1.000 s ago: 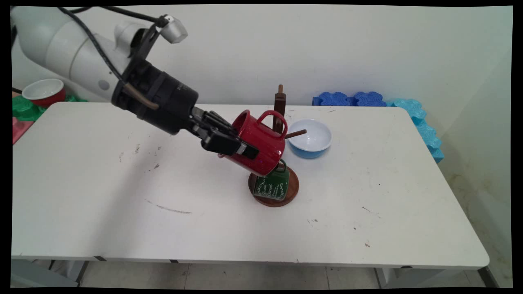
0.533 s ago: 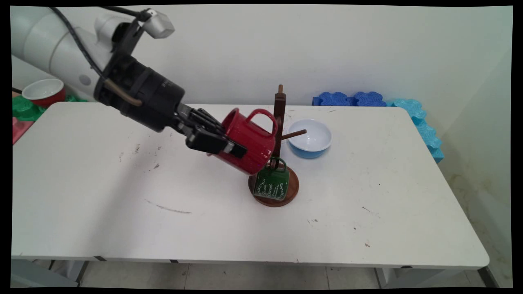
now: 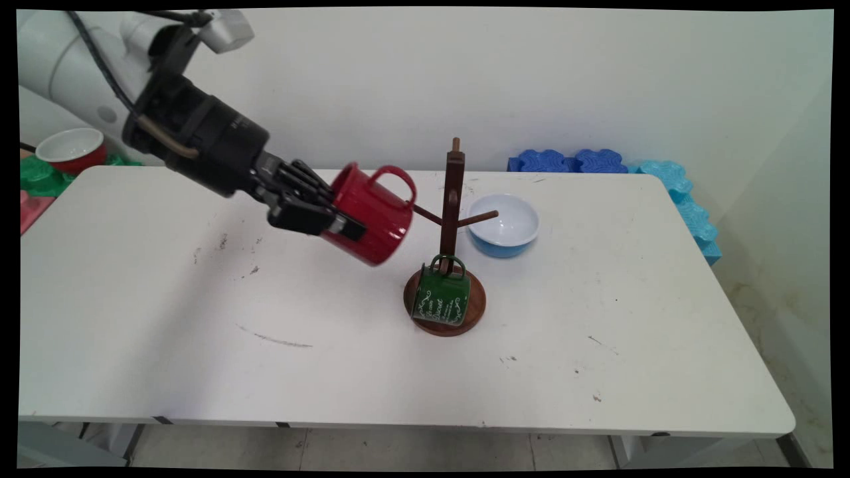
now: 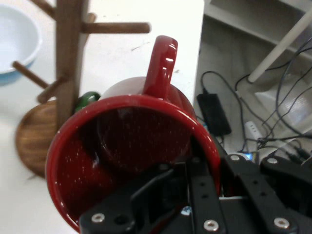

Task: Place the picked object on the table

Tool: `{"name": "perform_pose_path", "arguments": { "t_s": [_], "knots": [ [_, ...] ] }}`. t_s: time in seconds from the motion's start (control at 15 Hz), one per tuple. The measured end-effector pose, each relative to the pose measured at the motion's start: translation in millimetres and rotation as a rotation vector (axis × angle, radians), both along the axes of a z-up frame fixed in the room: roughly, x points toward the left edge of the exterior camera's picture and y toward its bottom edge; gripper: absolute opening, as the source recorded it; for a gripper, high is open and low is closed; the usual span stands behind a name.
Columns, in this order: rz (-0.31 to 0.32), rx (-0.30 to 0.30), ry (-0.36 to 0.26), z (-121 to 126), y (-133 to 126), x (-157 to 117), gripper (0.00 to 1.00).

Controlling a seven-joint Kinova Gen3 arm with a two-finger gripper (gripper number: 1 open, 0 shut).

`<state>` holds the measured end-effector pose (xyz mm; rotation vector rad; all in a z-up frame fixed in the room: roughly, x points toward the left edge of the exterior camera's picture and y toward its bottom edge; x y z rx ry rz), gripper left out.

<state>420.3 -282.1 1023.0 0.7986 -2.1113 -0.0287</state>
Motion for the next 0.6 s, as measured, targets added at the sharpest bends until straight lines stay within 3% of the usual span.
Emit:
{"name": "perform_pose_path", "arguments": {
  "t_s": [0.6],
  "knots": [
    [-0.012, -0.070, -0.120, 0.2, -18.2, 46.5, 0.00]
  ]
}}
